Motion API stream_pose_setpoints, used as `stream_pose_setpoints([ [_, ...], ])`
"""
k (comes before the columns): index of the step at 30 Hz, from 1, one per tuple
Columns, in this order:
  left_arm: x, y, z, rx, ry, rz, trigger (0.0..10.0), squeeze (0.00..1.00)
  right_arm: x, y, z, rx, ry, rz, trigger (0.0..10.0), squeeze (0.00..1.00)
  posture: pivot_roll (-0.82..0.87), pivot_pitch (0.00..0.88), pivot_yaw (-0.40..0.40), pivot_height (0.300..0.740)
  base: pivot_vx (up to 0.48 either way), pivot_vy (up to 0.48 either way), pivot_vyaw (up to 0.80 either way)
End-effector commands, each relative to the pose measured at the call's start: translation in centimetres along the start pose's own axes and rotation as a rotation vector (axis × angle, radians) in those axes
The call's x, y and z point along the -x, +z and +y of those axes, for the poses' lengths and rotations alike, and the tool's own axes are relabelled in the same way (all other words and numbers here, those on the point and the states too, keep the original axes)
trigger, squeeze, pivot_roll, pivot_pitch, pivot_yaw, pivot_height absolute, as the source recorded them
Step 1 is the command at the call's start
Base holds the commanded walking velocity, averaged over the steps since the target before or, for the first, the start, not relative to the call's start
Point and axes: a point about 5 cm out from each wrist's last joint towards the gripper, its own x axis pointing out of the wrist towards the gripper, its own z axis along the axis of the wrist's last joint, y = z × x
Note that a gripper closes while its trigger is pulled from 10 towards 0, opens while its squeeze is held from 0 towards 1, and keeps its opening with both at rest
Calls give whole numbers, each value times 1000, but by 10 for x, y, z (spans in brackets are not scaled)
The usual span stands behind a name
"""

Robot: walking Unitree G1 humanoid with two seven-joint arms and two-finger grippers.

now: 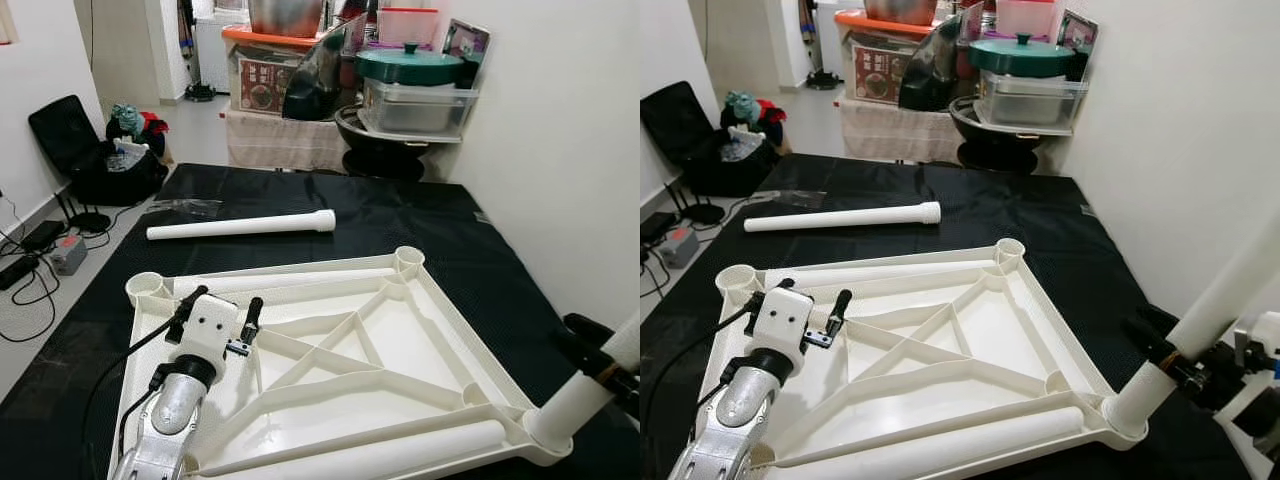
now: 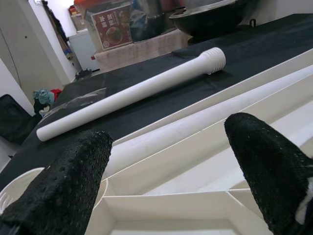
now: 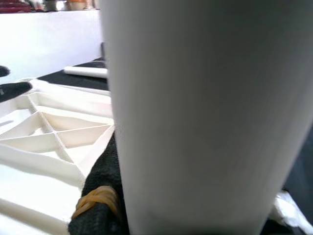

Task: Building children table

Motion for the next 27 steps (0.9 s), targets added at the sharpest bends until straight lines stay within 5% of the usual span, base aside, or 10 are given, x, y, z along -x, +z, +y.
stream_pose_setpoints([
  [1, 0, -3, -2, -4, -16, 10, 10000, 0, 8, -37, -1, -53, -96, 188, 10000, 0, 43, 0, -55, 740, 0, 0, 0],
  [3, 0, -3, -2, -4, -15, 10, 10000, 0, 3, -38, -4, -45, -124, 180, 10000, 0, 43, 0, -55, 740, 0, 0, 0],
  [5, 0, -3, -2, -4, -12, 9, 10000, 0, -6, -42, -17, -5, -320, 201, 10000, 0, 47, 0, -61, 740, 0, 0, 0],
  [8, -1, -2, -3, -6, -7, 6, 10000, 0, -22, -48, -39, 52, -846, 240, 10000, 0, 50, 0, -63, 740, 0, 0, 0],
  [11, -1, -2, -3, -7, -6, 4, 10000, 0, -27, -50, -34, 11, -1020, 240, 10000, 0, 59, 0, -65, 740, 0, 0, 0],
  [13, -1, 0, -3, -9, -1, 0, 10000, 0, -46, -53, -6, -61, -1187, 230, 10000, 0, 71, 0, -72, 740, 0, 0, 0],
  [15, -1, 0, -3, -9, -1, 0, 10000, 0, -46, -53, -6, -61, -1187, 230, 10000, 0, 71, 0, -72, 740, 0, 0, 0],
  [19, -2, 1, -3, -10, 3, -5, 10000, 0, -83, -49, 43, -123, -1183, 195, 10000, 0, 73, 0, -76, 740, 0, 0, 0],
  [26, -3, 2, -1, -8, 8, -11, 10000, 0, -97, -60, 46, -117, -1180, 228, 10000, 0, 81, 0, -85, 740, 0, 0, 0],
  [27, -4, 2, 0, -8, 10, -12, 10000, 0, -99, -57, 45, -116, -1183, 213, 10000, 106, 78, 0, -88, 740, 0, 0, 0],
])
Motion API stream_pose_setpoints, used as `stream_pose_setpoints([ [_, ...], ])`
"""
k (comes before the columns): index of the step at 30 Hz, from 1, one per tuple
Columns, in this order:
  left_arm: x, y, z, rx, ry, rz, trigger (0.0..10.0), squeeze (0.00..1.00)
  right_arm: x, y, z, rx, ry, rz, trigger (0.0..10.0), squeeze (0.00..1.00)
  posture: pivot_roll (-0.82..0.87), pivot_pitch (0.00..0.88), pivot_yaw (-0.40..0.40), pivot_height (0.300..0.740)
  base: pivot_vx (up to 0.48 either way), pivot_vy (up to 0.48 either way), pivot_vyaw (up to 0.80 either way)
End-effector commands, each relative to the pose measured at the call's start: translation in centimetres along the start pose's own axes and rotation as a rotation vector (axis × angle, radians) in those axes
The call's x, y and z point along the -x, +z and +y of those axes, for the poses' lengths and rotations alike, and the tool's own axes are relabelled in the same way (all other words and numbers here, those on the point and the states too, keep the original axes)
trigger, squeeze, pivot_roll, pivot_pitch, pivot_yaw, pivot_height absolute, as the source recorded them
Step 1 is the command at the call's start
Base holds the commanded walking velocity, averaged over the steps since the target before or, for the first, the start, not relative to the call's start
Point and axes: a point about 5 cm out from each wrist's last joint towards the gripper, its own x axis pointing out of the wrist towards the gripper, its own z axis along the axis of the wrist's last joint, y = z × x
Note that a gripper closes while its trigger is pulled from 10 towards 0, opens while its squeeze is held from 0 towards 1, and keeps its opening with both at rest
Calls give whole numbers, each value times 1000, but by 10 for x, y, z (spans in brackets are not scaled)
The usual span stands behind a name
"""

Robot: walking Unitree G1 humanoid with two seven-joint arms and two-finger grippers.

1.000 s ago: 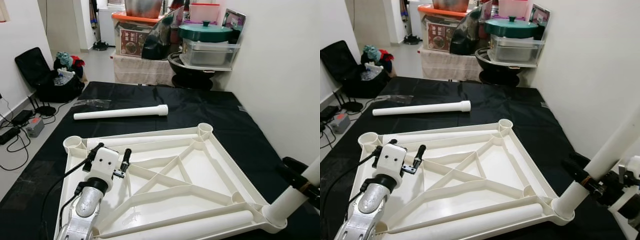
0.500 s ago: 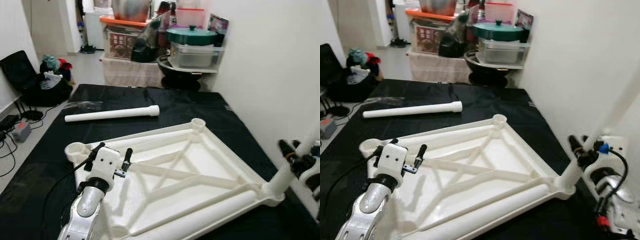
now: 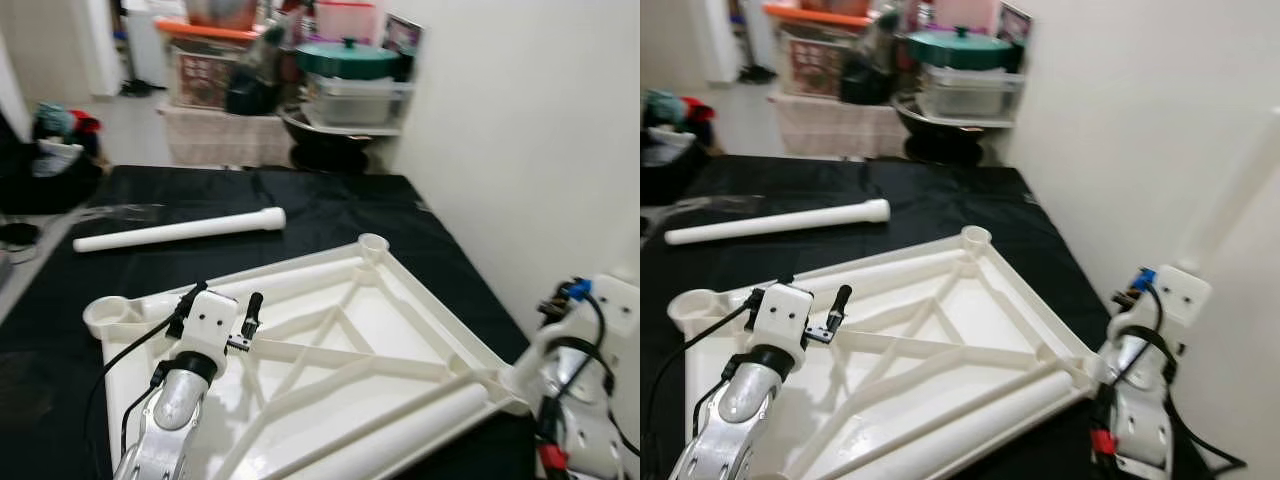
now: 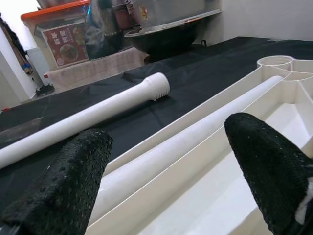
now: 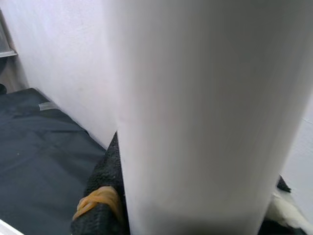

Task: Building children table

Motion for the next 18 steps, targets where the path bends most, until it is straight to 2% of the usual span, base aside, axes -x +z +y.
stream_pose_setpoints([
  [1, 0, -3, 1, -8, 0, 12, 10000, 0, 2, -44, -8, 60, -50, 192, 10000, 835, 79, 0, -89, 740, 0, 0, 0],
  [2, -1, -3, 2, -8, 1, 12, 10000, 0, 0, -41, -8, 51, -56, 185, 10000, 1000, 78, 0, -90, 740, 0, 0, 0],
  [5, -1, -2, 3, -8, 2, 11, 10000, 0, 0, -38, -8, 48, -68, 186, 10000, 1000, 78, 0, -90, 740, 0, 0, 0],
  [7, -1, -2, 4, -8, 3, 12, 10000, 0, -3, -26, -3, 5, -32, 153, 10000, 1000, 80, 0, -89, 740, 0, 0, 0],
  [8, 0, -3, 3, -8, 3, 13, 10000, 0, -5, -12, 4, -36, 43, 95, 10000, 0, 80, 0, -89, 740, 0, 0, 0],
  [10, 0, -3, 3, -8, 3, 13, 10000, 0, -5, -12, 4, -36, 43, 95, 10000, 0, 80, 0, -89, 740, 0, 0, 0],
  [11, 0, -3, 3, -8, 3, 14, 10000, 0, -6, -3, 9, -62, 98, 52, 10000, 0, 80, 0, -89, 740, 0, 0, 0],
  [12, 0, -3, 3, -8, 3, 14, 10000, 0, -6, -3, 9, -62, 98, 52, 10000, 0, 80, 0, -89, 740, 0, 0, 0],
  [14, 1, -4, 1, -8, 0, 15, 10000, 0, -1, 18, 23, -116, 348, -50, 10000, 0, 72, 0, -86, 740, 0, 0, 0],
  [15, 1, -4, 1, -8, 0, 15, 10000, 0, -1, 18, 23, -116, 348, -50, 10000, 0, 72, 0, -86, 740, 0, 0, 0],
  [17, 2, -4, 0, -8, -2, 16, 10000, 0, 10, 26, 35, -104, 603, -88, 10000, 0, 72, 0, -87, 740, 0, 0, 0],
  [18, 2, -4, 0, -8, -2, 16, 10000, 0, 10, 26, 35, -104, 603, -88, 10000, 0, 72, 0, -87, 740, 0, 0, 0],
])
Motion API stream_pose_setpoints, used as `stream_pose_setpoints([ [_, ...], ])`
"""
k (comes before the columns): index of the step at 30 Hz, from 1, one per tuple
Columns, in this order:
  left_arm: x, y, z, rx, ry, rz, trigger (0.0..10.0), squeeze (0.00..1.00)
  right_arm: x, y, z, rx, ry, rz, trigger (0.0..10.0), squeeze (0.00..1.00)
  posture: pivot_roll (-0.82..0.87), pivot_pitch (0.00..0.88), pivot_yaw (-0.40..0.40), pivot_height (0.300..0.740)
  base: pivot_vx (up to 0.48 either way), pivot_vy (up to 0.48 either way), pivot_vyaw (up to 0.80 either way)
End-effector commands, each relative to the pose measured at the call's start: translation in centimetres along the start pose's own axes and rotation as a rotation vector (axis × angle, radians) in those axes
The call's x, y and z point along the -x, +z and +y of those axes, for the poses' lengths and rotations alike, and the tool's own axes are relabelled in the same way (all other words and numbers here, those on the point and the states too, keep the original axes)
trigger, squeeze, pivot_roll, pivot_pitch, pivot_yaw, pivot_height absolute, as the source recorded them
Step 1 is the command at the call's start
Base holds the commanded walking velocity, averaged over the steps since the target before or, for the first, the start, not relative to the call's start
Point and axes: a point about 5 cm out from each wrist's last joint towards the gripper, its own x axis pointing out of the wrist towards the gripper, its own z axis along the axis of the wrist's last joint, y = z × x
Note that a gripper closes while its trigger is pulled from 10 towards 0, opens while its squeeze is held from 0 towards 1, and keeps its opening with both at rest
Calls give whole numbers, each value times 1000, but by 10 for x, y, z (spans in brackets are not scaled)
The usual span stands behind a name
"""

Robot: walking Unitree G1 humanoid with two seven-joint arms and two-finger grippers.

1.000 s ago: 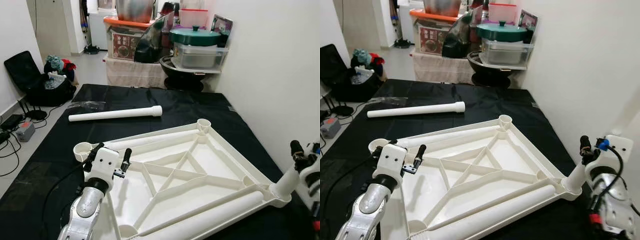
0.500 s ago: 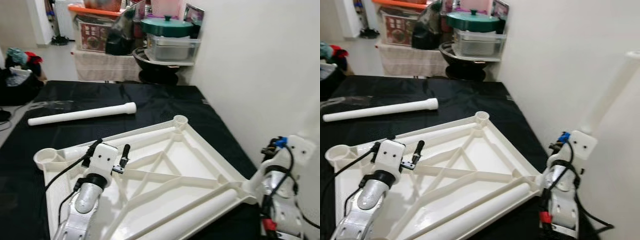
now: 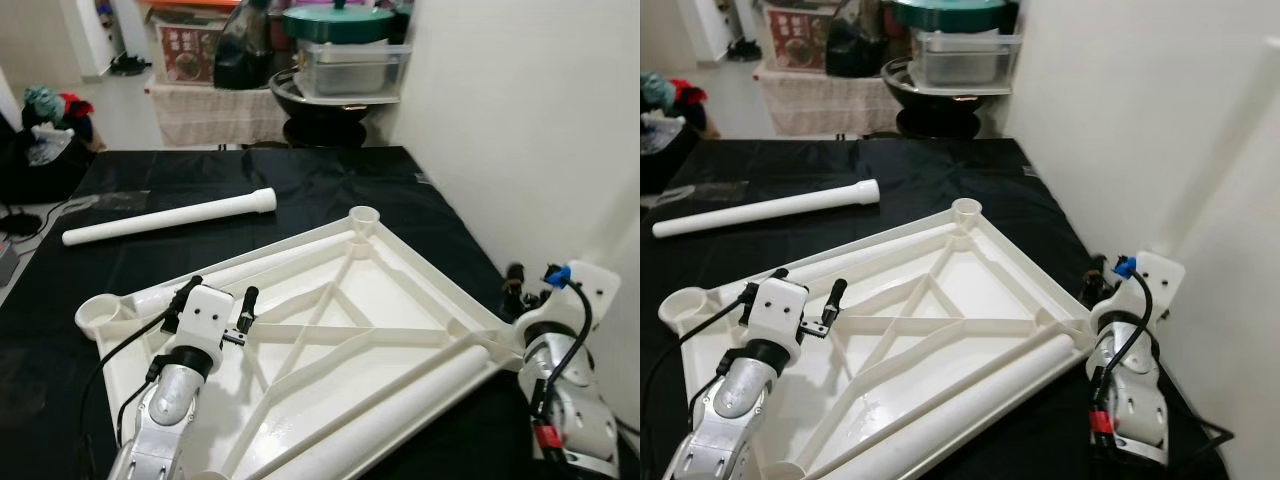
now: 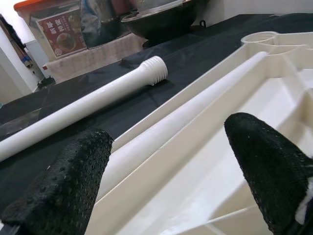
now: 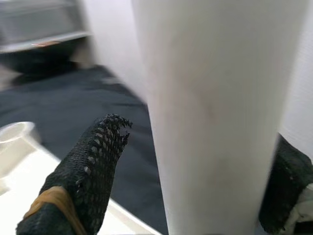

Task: Building children table

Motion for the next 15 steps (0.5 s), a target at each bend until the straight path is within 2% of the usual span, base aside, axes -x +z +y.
stream_pose_setpoints([
  [1, 2, -4, -2, -8, -8, 16, 10000, 0, 6, 5, 26, -14, 229, -26, 10000, 0, 72, 0, -87, 740, 0, 0, 0],
  [2, 2, -4, -2, -8, -8, 16, 10000, 0, 6, 5, 26, -14, 229, -26, 10000, 0, 72, 0, -87, 740, 0, 0, 0],
  [3, 3, -5, -3, -8, -7, 17, 10000, 0, 14, 3, 34, 20, 373, -2, 10000, 0, 72, 0, -87, 740, 0, 0, 0],
  [4, 3, -5, -3, -8, -7, 17, 10000, 0, 14, 3, 34, 20, 373, -2, 10000, 0, 72, 0, -87, 740, 0, 0, 0],
  [5, 3, -6, -3, -7, -7, 19, 10000, 0, 26, -2, 40, 83, 537, 42, 10000, 0, 73, 0, -89, 740, 0, 0, 0],
  [6, 3, -6, -3, -7, -7, 19, 10000, 0, 26, -2, 40, 83, 537, 42, 10000, 0, 73, 0, -89, 740, 0, 0, 0],
  [7, 4, -6, -4, -7, -7, 20, 10000, 0, 35, -7, 43, 122, 644, 81, 10000, 0, 73, 0, -89, 740, 0, 0, 0],
  [9, 4, -6, -4, -7, -7, 20, 10000, 0, 35, -7, 43, 122, 644, 81, 10000, 0, 73, 0, -89, 740, 0, 0, 0],
  [10, 4, -7, -4, -7, -8, 21, 10000, 0, 44, -11, 42, 172, 734, 115, 10000, 0, 70, 0, -86, 740, 0, 0, 0],
  [11, 4, -7, -4, -7, -11, 23, 10000, 0, 51, -13, 36, 227, 807, 150, 10000, 0, 63, 0, -80, 740, 0, 0, 0],
  [13, 4, -8, -5, -7, -15, 25, 10000, 0, 58, -13, 26, 303, 879, 196, 10000, 0, 62, 0, -79, 740, 0, 0, 0],
  [15, 3, -9, -5, -6, -18, 27, 10000, 0, 60, -14, 15, 381, 888, 228, 10000, 0, 54, 0, -76, 740, 0, 0, 0],
])
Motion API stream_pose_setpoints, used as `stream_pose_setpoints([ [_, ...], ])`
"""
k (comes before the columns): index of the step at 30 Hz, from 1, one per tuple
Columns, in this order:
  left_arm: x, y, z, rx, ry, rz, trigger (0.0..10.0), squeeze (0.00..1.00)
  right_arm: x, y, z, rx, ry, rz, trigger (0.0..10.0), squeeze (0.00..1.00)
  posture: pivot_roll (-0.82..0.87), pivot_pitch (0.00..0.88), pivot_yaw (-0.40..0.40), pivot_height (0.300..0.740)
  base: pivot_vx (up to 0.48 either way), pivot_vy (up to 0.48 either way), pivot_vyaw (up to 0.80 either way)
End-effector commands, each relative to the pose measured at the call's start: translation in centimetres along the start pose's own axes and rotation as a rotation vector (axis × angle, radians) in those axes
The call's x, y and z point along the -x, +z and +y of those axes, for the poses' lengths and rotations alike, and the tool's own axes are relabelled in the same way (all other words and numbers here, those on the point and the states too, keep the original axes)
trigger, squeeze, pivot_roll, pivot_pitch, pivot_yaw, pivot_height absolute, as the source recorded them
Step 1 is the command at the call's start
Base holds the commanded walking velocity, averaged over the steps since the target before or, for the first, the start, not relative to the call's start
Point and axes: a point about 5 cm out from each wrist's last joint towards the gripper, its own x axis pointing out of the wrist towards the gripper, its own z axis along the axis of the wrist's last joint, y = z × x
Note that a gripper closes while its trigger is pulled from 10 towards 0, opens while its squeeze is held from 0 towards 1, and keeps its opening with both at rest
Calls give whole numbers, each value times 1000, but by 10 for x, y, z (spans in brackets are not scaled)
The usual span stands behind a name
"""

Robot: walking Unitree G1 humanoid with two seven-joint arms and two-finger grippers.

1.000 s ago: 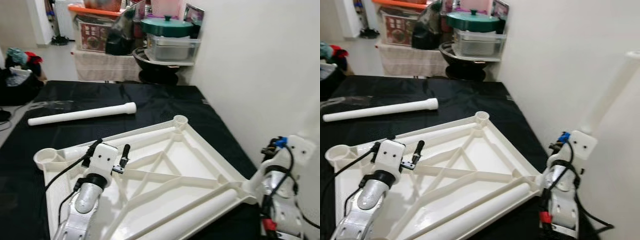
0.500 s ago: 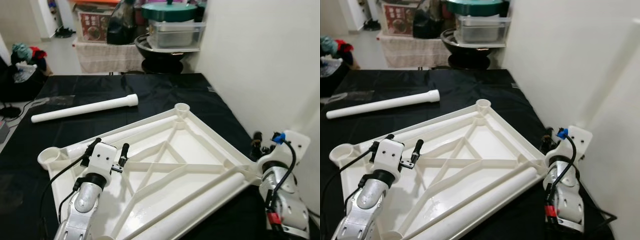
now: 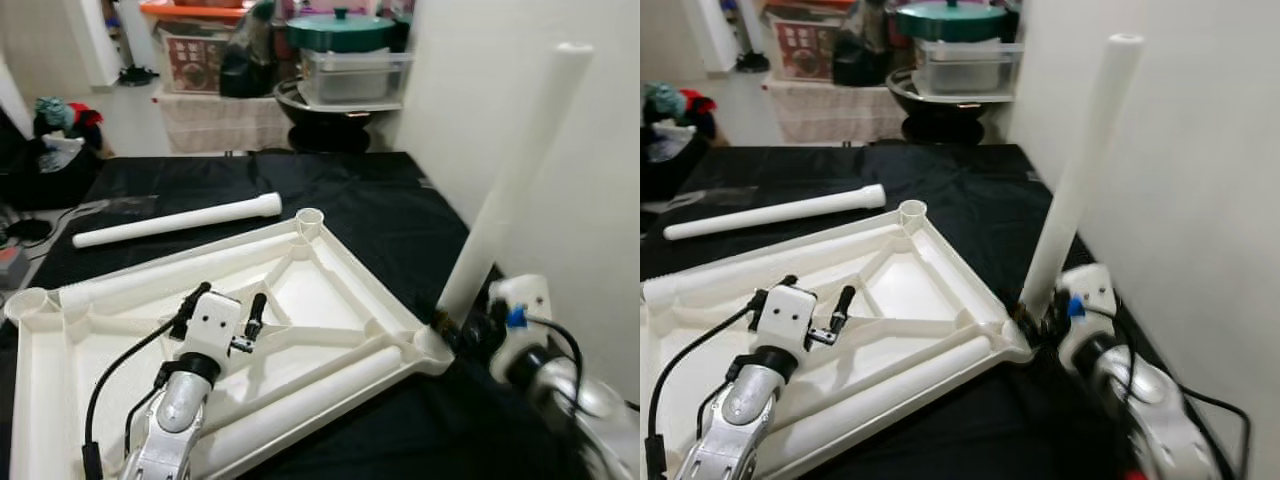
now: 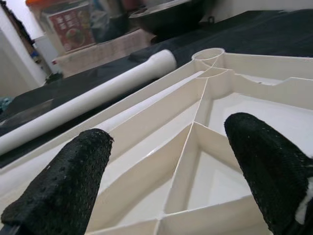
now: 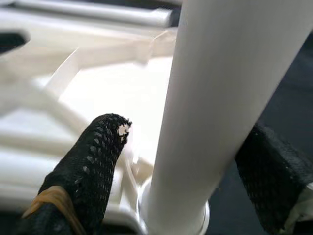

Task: Building children table

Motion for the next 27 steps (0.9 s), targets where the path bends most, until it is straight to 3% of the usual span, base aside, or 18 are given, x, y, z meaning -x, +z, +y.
stream_pose_setpoints([
  [1, 1, -5, -2, -10, -11, 16, 10000, 0, 3, -1, 2, 33, 38, 23, 10000, 0, 54, 0, -76, 740, 0, 0, 0],
  [5, -1, -6, -2, -9, -19, 18, 10000, 0, 13, -9, -25, 114, -81, 96, 10000, 0, 43, 0, -70, 740, 0, 0, 0],
  [10, -2, -6, -2, -9, -21, 18, 10000, 0, 12, 0, -32, 72, -122, 29, 10000, 0, 45, 0, -68, 740, 0, 0, 0],
  [11, -2, -6, -2, -9, -21, 18, 10000, 0, 12, 0, -32, 72, -122, 29, 10000, 0, 45, 0, -68, 740, 0, 0, 0],
  [13, -2, -6, -2, -10, -22, 17, 10000, 0, 5, 12, -27, 21, -82, -90, 10000, 0, 54, 0, -74, 740, 0, 0, 0],
  [15, -2, -6, -2, -10, -22, 17, 10000, 0, 5, 12, -27, 21, -82, -90, 10000, 0, 54, 0, -74, 740, 0, 0, 0],
  [20, -2, -6, 1, -12, -12, 16, 10000, 0, -6, 31, -18, -3, 39, -215, 10000, 0, 65, 0, -86, 740, 0, 0, 0],
  [27, -1, -6, 1, -13, -9, 16, 10000, 0, -12, 26, -20, -9, -1, -207, 10000, 0, 68, 0, -89, 740, 0, 0, 0],
])
